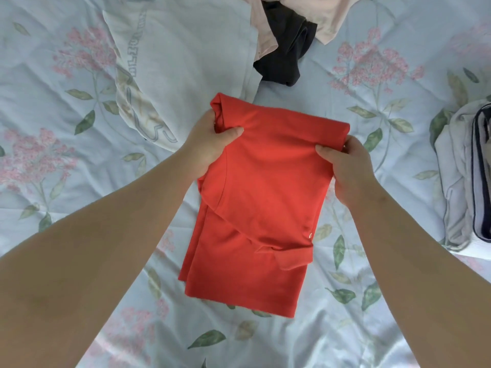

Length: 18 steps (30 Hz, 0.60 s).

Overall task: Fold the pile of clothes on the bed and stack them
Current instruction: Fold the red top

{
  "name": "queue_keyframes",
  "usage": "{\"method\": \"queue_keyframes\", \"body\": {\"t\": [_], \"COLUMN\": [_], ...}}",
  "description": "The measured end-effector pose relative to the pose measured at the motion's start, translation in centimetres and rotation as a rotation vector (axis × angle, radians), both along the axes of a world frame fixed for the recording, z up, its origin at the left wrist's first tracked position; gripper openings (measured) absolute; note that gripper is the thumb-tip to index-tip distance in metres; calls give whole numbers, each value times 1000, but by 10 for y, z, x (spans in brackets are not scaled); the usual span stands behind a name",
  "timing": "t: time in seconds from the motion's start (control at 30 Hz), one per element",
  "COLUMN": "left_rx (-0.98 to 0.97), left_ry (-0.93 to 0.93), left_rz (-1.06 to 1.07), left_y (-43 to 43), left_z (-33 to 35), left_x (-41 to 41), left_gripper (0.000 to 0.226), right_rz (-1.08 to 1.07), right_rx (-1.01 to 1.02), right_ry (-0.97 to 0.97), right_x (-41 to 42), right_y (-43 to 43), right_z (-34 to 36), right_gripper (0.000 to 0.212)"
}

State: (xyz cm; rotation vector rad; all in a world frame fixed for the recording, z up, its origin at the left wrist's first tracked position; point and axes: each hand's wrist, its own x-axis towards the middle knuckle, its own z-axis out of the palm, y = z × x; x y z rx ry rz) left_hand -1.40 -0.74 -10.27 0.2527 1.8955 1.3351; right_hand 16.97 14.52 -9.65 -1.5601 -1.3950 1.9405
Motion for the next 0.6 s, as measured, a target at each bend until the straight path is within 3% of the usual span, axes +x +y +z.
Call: {"method": "queue_keyframes", "body": {"t": [0.17,0.3,0.4,0.5,0.6], "left_rx": [97,110,-45,-161,-141], "left_ry": [-21,44,287,668,1049], "left_rz": [36,-119,-418,-790,-1119], "left_y": [-11,-60,-104,-138,-165], "left_z": [33,59,69,66,54], "left_x": [3,26,45,67,80], "left_gripper": [39,66,60,24,31], "right_rz": [-18,8,170,328,558], "right_rx": [-13,-29,94,149,258], "right_ry": [84,95,-75,-189,-358], "right_x": [1,39,76,110,138], "right_y": [-9,-44,-80,-118,-150], "right_z": [33,53,58,54,41], "right_gripper": [25,36,44,48,44]}}
